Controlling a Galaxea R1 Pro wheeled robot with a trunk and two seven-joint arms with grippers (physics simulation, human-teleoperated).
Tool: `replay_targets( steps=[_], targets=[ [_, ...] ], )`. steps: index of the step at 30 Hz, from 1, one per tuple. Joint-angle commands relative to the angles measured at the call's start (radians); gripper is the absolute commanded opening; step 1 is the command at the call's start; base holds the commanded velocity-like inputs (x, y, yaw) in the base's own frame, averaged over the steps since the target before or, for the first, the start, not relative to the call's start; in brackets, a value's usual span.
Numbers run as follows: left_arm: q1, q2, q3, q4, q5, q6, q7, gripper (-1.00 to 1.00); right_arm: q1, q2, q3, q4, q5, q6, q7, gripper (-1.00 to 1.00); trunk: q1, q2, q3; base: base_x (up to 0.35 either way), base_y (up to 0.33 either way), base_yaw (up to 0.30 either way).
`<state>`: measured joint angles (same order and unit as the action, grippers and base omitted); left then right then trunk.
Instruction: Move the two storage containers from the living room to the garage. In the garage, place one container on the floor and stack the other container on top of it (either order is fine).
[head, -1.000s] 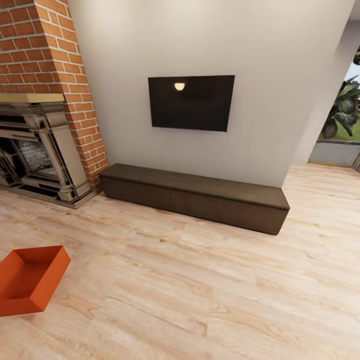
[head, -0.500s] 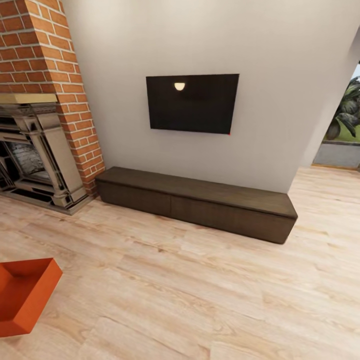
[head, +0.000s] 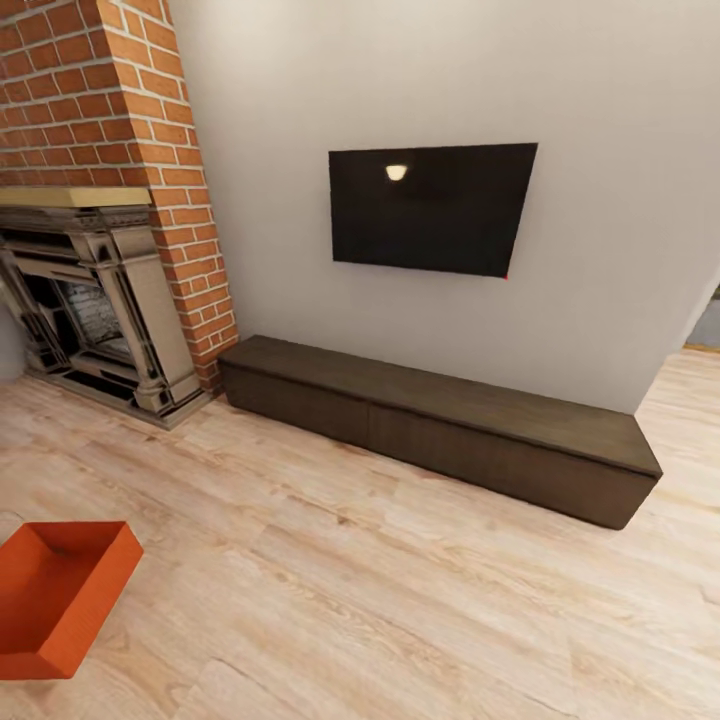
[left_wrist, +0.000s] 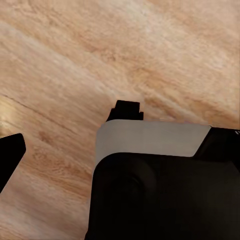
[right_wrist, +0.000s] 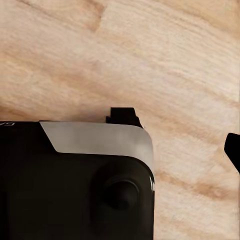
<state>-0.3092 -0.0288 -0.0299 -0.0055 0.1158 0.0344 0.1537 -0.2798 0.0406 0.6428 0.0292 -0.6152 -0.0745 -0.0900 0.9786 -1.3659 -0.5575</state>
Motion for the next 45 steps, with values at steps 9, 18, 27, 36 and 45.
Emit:
replay_targets(
  steps=[9, 18, 27, 36, 45],
  targets=[
    [-0.001, 0.000, -0.004, -0.001, 0.010, 0.003, 0.003, 1.00, -0.001, 0.001, 0.008, 0.003, -0.008, -0.005, -0.001, 1.00, 0.001, 0.000, -0.001, 0.324, 0.000, 0.270],
    [-0.001, 0.000, -0.004, -0.001, 0.010, 0.003, 0.003, 1.00, -0.001, 0.001, 0.008, 0.003, -0.008, -0.005, -0.001, 1.00, 0.001, 0.000, -0.001, 0.324, 0.000, 0.271],
    [-0.001, 0.000, -0.004, -0.001, 0.010, 0.003, 0.003, 1.00, -0.001, 0.001, 0.008, 0.003, -0.008, -0.005, -0.001, 1.00, 0.001, 0.000, -0.001, 0.324, 0.000, 0.271],
    [-0.001, 0.000, -0.004, -0.001, 0.010, 0.002, 0.003, 1.00, -0.001, 0.001, 0.008, 0.003, -0.008, -0.005, -0.001, 1.00, 0.001, 0.000, -0.001, 0.324, 0.000, 0.271],
    [-0.001, 0.000, -0.004, -0.001, 0.010, 0.002, 0.003, 1.00, -0.001, 0.001, 0.008, 0.003, -0.008, -0.005, -0.001, 1.00, 0.001, 0.000, -0.001, 0.324, 0.000, 0.271]
  ],
)
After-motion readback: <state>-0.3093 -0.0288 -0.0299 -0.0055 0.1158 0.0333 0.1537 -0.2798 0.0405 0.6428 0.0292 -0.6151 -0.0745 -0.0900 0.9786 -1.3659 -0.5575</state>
